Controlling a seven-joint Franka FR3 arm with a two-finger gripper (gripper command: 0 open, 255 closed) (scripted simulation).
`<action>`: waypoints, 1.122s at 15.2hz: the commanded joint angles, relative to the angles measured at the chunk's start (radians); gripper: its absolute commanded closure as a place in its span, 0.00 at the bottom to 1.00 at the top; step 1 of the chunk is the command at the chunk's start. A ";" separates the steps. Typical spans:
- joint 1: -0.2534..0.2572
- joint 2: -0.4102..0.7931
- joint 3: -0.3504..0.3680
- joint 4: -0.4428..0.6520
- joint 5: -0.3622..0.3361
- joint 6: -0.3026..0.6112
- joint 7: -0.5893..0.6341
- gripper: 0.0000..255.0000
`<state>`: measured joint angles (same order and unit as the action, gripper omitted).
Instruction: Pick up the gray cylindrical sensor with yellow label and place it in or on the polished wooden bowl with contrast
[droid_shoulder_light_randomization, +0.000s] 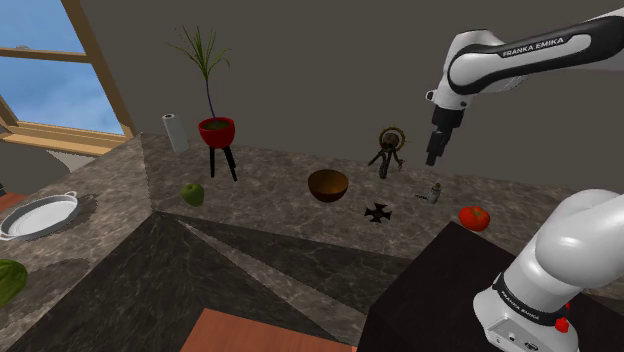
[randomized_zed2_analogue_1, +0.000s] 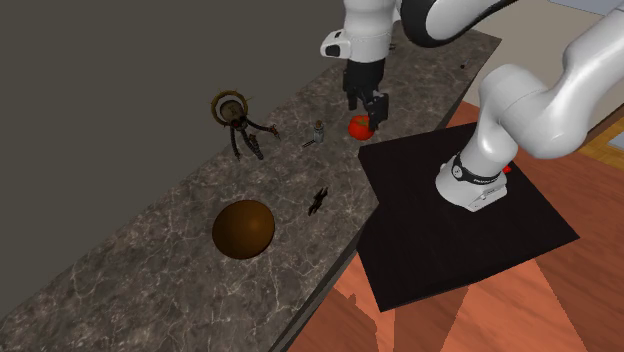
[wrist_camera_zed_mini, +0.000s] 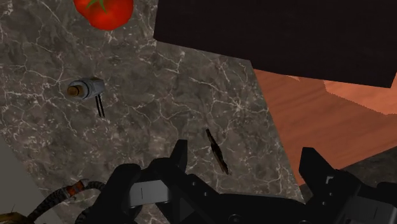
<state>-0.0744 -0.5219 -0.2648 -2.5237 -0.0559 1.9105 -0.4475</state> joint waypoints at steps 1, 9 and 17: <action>-0.006 0.064 -0.033 -0.001 -0.010 0.061 -0.041 0.00; -0.020 0.345 -0.151 0.048 0.014 0.265 -0.217 0.00; -0.059 0.679 -0.204 0.183 0.162 0.413 -0.440 0.00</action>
<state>-0.1266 0.1106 -0.4690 -2.3599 0.0801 2.3032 -0.8585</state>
